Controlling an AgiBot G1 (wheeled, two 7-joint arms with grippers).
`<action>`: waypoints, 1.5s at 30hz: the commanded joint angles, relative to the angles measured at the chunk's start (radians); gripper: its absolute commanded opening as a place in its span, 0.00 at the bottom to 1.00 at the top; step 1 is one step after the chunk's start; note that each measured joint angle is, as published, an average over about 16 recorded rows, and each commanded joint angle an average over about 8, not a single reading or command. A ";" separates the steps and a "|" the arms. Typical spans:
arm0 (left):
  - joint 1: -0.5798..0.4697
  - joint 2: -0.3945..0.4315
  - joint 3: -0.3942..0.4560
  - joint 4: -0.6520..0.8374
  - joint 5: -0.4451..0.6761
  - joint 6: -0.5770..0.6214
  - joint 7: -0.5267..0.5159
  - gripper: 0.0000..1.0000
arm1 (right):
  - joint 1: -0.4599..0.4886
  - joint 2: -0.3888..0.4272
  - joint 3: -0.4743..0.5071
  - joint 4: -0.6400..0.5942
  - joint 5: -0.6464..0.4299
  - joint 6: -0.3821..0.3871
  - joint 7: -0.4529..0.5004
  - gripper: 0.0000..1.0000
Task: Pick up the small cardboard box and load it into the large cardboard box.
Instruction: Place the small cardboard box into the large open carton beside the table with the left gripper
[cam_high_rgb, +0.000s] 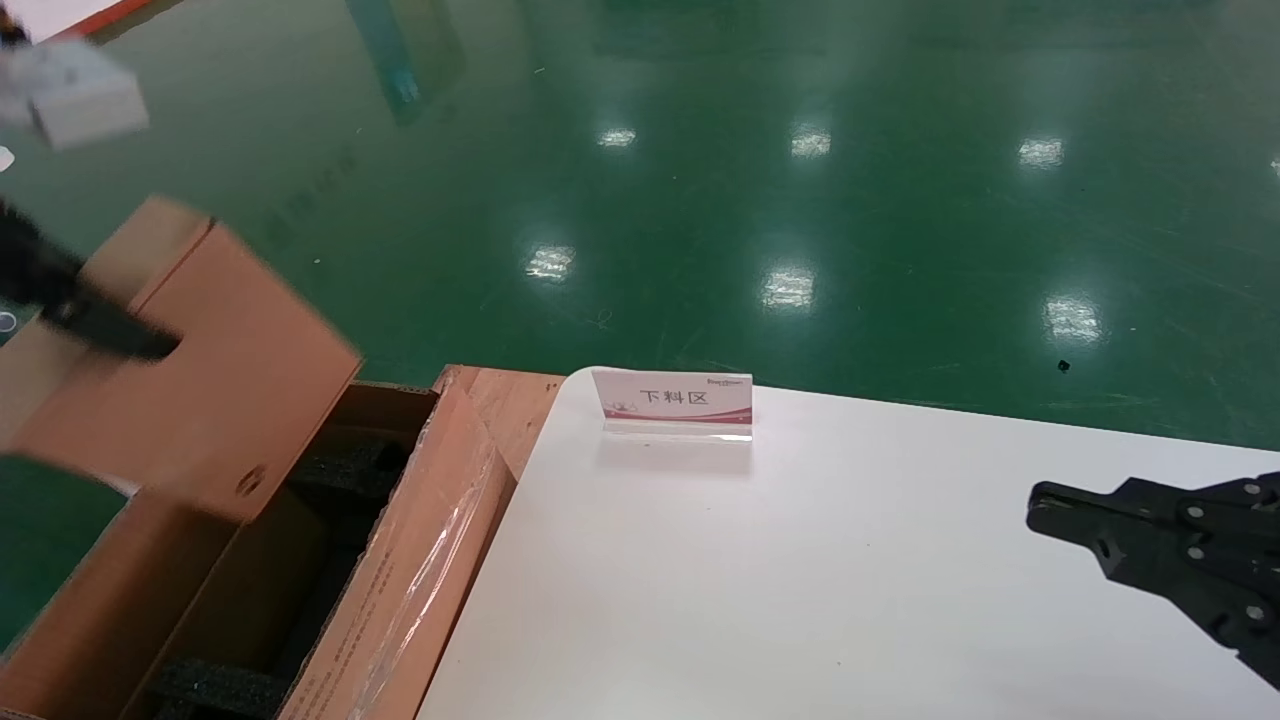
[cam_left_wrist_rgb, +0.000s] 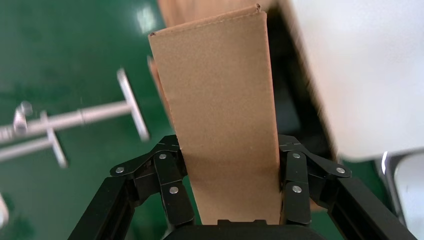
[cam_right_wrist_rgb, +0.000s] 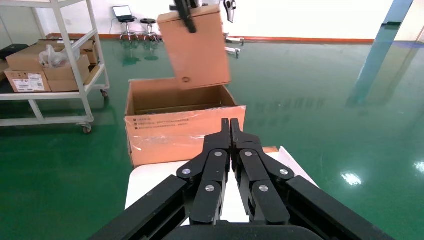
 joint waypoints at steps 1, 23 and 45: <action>-0.017 0.006 0.074 -0.001 -0.020 0.005 -0.002 0.00 | 0.000 0.000 0.000 0.000 0.000 0.000 0.000 1.00; 0.076 -0.154 0.200 -0.014 0.027 -0.070 0.012 0.00 | 0.000 0.001 -0.001 0.000 0.001 0.001 -0.001 1.00; 0.214 -0.235 0.185 -0.005 0.097 -0.168 0.008 0.00 | 0.001 0.001 -0.003 0.000 0.002 0.001 -0.001 1.00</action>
